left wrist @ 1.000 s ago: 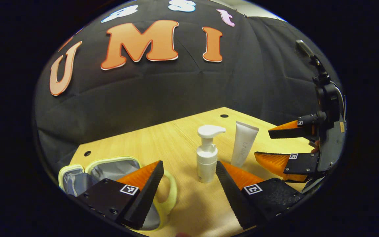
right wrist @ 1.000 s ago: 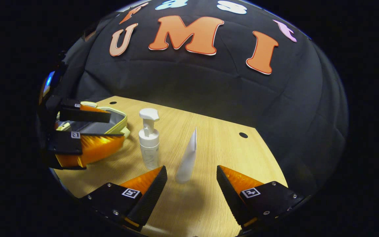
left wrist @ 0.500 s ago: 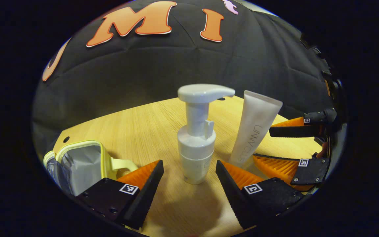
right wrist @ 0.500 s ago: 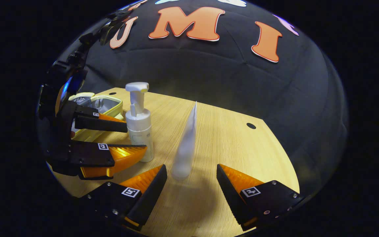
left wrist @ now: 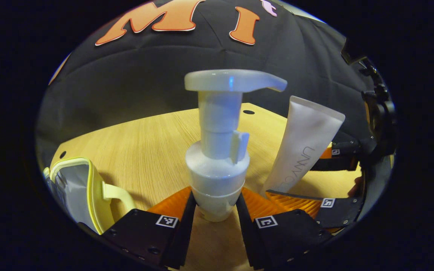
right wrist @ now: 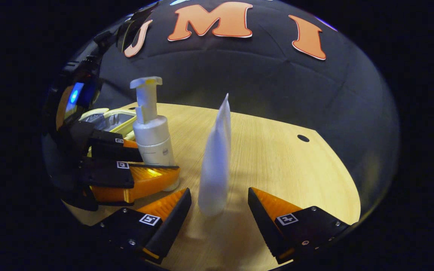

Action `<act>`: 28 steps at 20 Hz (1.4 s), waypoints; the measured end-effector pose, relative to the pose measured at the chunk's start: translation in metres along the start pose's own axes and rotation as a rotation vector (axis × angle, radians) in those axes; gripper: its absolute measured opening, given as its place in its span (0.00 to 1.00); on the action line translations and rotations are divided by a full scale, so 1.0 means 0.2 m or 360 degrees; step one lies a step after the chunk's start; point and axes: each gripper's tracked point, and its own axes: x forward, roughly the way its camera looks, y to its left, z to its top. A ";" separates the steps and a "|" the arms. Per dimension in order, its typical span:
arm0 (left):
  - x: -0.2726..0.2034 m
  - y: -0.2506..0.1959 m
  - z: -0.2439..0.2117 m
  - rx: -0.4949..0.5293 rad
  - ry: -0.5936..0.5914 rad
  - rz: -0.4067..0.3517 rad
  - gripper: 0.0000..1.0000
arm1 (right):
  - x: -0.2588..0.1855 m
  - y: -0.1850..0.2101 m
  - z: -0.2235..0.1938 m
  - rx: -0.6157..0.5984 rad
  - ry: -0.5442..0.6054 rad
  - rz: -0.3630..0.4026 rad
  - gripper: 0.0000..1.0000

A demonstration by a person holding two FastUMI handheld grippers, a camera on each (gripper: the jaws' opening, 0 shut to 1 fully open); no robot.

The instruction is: First open the suitcase, pack the skin care products into it, and then close the suitcase.

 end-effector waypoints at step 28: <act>-1.10 0.68 0.34 -0.0332 -0.0200 0.0715 0.59 | -0.31 0.40 0.61 0.0093 -0.0116 0.0536 0.49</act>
